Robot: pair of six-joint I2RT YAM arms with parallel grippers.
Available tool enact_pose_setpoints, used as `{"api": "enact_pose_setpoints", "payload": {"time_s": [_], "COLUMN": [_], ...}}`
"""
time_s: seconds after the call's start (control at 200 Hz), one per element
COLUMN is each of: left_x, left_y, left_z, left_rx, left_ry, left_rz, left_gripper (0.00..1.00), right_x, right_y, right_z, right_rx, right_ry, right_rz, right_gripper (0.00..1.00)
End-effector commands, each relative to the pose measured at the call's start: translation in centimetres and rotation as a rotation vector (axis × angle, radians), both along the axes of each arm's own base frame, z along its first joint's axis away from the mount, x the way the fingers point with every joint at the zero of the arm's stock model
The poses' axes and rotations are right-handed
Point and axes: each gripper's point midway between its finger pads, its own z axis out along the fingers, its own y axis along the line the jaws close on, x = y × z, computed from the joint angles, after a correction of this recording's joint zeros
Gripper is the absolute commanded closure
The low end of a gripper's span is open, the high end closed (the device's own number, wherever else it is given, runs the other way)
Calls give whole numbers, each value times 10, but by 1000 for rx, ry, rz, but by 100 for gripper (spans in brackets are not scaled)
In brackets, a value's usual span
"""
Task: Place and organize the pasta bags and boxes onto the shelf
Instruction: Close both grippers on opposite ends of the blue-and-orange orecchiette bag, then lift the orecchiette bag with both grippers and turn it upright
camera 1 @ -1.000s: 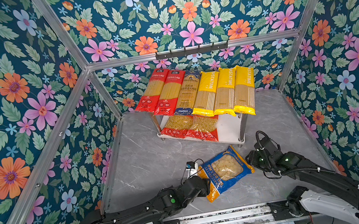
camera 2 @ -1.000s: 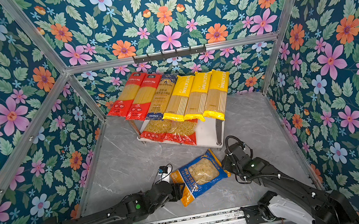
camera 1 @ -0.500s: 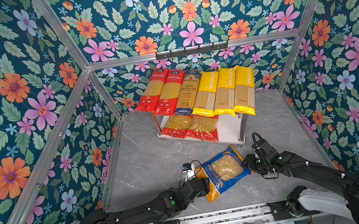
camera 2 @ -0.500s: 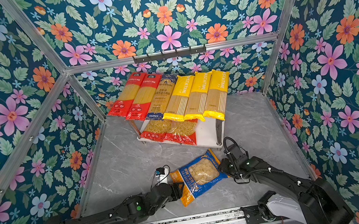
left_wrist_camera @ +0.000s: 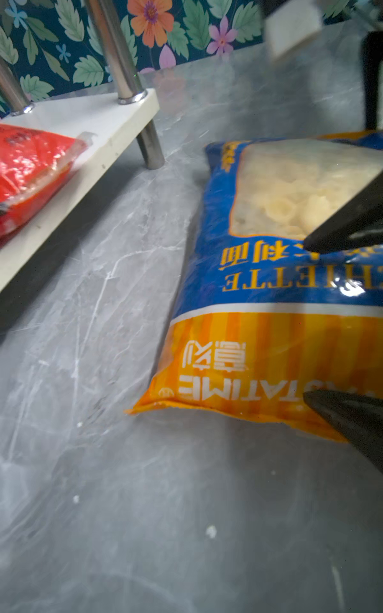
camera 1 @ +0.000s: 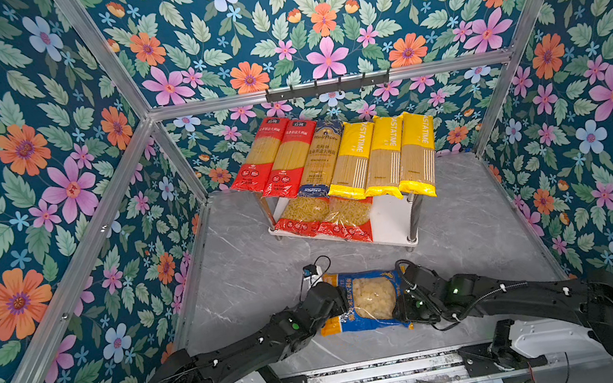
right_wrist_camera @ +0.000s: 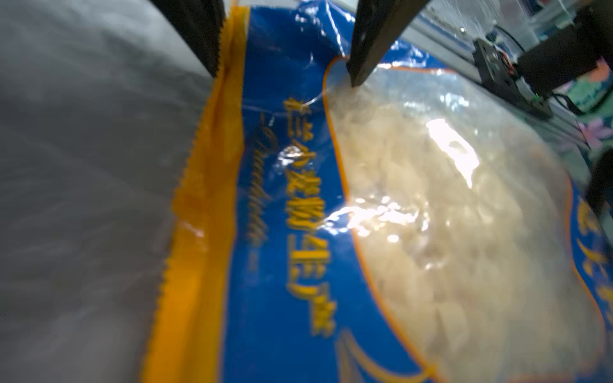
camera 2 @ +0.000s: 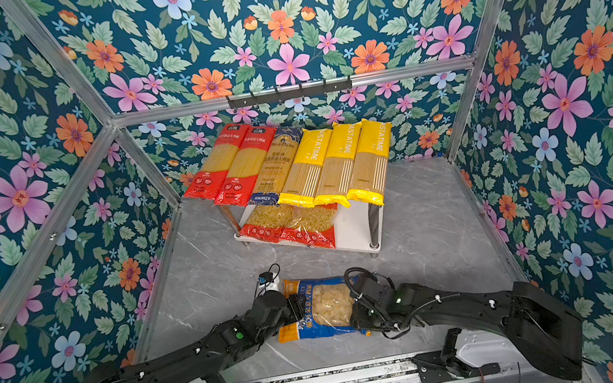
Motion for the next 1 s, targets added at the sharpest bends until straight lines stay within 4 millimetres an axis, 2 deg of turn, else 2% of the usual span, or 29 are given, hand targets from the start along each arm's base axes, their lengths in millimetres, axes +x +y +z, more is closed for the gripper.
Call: {"api": "enact_pose_setpoints", "payload": {"time_s": [0.0, 0.075, 0.17, 0.29, 0.395, 0.45, 0.53, 0.635, 0.815, 0.91, 0.995], "left_x": [10, 16, 24, 32, 27, 21, 6, -20, -63, -80, -86], "left_y": [-8, -16, -25, -18, -4, 5, 17, 18, 2, -6, -14], "left_z": [4, 5, 13, 38, 59, 62, 55, 50, 43, 33, 25], "left_rx": [28, 40, 61, 109, 97, 82, 63, 24, -29, -14, 0], "left_ry": [-20, -18, -33, -88, -117, -110, -60, -22, 27, 55, 66], "left_rz": [-81, -107, -141, -127, -96, -76, -52, -55, -115, -150, -173], "left_gripper": [32, 33, 33, 33, 33, 33, 33, 34, 35, 35, 34], "right_x": [-21, -27, -22, -5, 14, 27, 45, 67, 104, 126, 140], "right_y": [22, 35, 42, 30, 12, 2, -11, -18, -5, 2, 9], "right_z": [1, 6, 19, 34, 42, 48, 56, 66, 73, 64, 53], "right_rx": [-16, -24, -11, -12, 8, 10, 5, -4, -50, -74, -69], "right_ry": [39, 47, 17, -31, -55, -78, -118, -172, -257, -267, -248], "right_rz": [82, 143, 162, 140, 85, 55, 25, 4, 37, 34, 25], "right_gripper": [43, 42, 42, 41, 41, 41, 41, 40, 39, 39, 39]}}
